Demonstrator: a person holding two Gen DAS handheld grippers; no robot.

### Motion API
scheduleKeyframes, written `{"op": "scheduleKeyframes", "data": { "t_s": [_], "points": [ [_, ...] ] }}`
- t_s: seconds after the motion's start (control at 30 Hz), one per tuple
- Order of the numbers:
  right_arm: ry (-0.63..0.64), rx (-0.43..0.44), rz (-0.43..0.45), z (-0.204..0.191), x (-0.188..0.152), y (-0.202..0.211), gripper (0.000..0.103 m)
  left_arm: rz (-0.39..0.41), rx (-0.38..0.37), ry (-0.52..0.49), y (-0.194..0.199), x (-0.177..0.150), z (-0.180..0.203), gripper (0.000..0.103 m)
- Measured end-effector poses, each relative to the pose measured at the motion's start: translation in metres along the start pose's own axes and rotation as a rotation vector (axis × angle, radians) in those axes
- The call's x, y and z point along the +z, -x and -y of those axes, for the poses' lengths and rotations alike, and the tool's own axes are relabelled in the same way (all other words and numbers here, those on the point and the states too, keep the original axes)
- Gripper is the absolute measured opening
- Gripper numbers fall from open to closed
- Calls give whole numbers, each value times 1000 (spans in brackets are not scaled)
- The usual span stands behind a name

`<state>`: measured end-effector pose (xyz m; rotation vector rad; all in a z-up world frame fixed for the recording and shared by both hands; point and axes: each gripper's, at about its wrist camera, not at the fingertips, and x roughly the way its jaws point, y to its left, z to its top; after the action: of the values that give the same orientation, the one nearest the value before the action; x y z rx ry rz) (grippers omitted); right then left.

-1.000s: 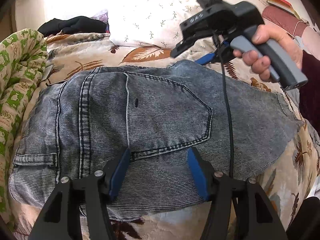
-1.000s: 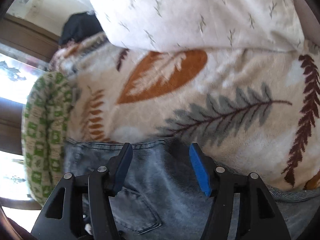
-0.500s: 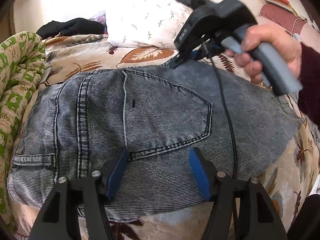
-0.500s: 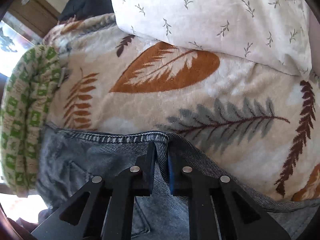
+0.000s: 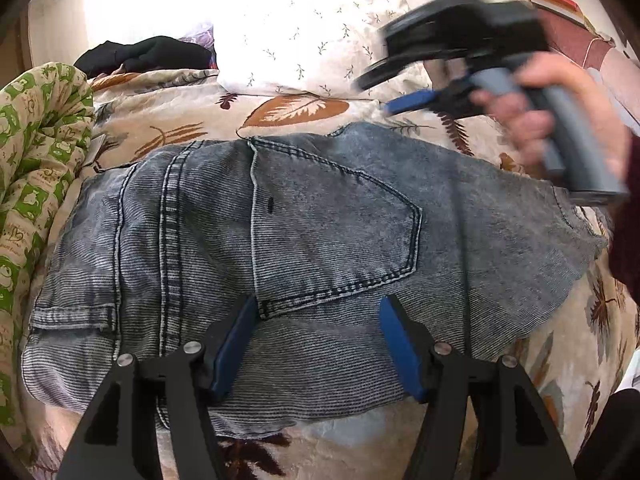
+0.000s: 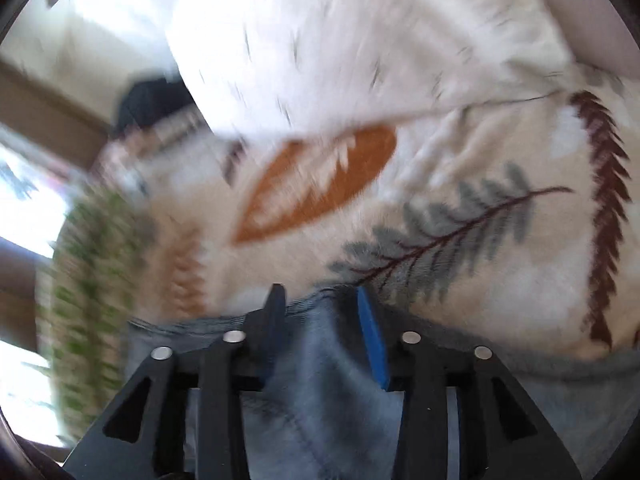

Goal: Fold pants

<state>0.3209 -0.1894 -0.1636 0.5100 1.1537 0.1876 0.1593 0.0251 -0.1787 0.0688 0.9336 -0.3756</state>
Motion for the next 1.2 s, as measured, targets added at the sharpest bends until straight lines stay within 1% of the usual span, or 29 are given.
{"op": "scheduleKeyframes", "data": {
  "t_s": [0.07,0.13,0.17,0.2,0.23,0.27,0.3,0.33,0.37,0.4,0.43,0.47,0.5,0.53,0.57,0.63,0.67,0.73,0.8,0.83,0.9,0.93,1.0,1.13,1.2],
  "points": [
    [-20,10,35,8,-7,37,42,11,-17,22,3,2,-2,67],
    [-32,17,59,19,-18,71,48,25,-38,32,8,5,-2,69],
    [-59,18,74,32,-30,96,52,40,-49,33,11,6,0,73],
    [-83,17,89,45,-39,117,58,60,-60,28,16,7,3,81],
    [-108,16,117,56,-54,139,58,84,-72,16,20,7,7,85],
    [-131,13,152,72,-72,165,60,113,-79,-14,25,7,14,92],
    [-143,8,165,85,-86,181,64,127,-75,-44,27,7,21,93],
    [-159,2,168,98,-104,199,67,125,-35,-78,28,6,29,92],
    [-204,-3,188,119,-131,219,67,127,0,-120,30,6,38,90],
    [-258,2,225,137,-153,232,70,132,-12,-147,35,6,46,90],
    [-299,15,246,150,-167,238,71,132,-46,-153,40,8,50,90],
    [-360,42,273,169,-188,247,71,131,-101,-146,48,10,56,92],
    [-397,64,306,185,-206,253,71,129,-143,-139,54,13,61,92],
    [-409,69,327,193,-216,256,71,125,-174,-138,58,17,67,92],
    [-430,71,353,204,-229,257,71,117,-181,-149,60,24,76,92],
    [-494,112,382,219,-244,254,71,96,-182,-183,57,41,93,92],
    [-538,164,410,228,-250,251,71,83,-178,-201,54,54,101,92],
    [-641,228,470,245,-261,243,72,82,-155,-254,46,75,120,92],
    [-718,260,515,262,-267,239,72,76,-132,-319,33,97,144,92],
    [-773,274,535,274,-270,237,73,68,-135,-350,26,105,156,92],
    [-872,314,567,297,-275,231,73,36,-165,-427,8,120,187,92],
    [-891,315,568,302,-274,231,71,26,-170,-458,-1,124,199,92],
    [-901,330,578,309,-270,228,71,-5,-182,-529,-23,132,226,92],
    [-886,335,597,314,-258,226,71,-93,-212,-604,-63,140,265,91],
    [-893,326,598,318,-255,224,70,-136,-256,-633,-77,144,281,90]
  ]
}}
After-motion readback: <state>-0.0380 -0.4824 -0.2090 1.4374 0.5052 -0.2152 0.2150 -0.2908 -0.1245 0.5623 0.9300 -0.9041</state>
